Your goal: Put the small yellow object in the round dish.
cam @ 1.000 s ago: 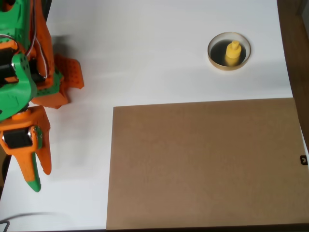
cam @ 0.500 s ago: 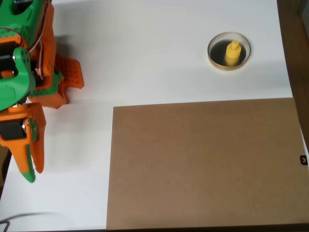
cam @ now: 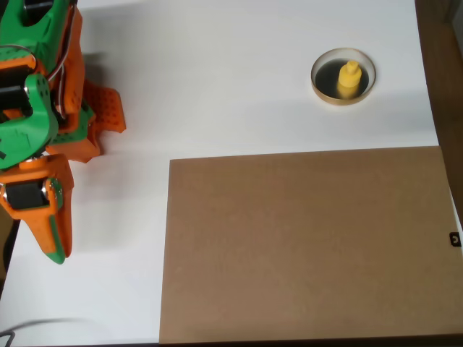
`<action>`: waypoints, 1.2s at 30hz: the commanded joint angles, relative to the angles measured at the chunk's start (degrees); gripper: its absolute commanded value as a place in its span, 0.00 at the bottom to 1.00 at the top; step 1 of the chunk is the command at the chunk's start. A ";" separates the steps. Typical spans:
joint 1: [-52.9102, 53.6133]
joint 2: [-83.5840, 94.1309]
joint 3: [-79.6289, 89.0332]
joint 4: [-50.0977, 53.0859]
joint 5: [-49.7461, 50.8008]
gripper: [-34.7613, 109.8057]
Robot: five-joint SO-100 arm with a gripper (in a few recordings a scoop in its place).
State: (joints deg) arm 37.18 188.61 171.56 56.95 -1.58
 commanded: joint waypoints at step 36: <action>3.25 2.02 1.05 -4.83 0.26 0.25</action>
State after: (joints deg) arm 39.81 188.79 172.62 53.09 -0.70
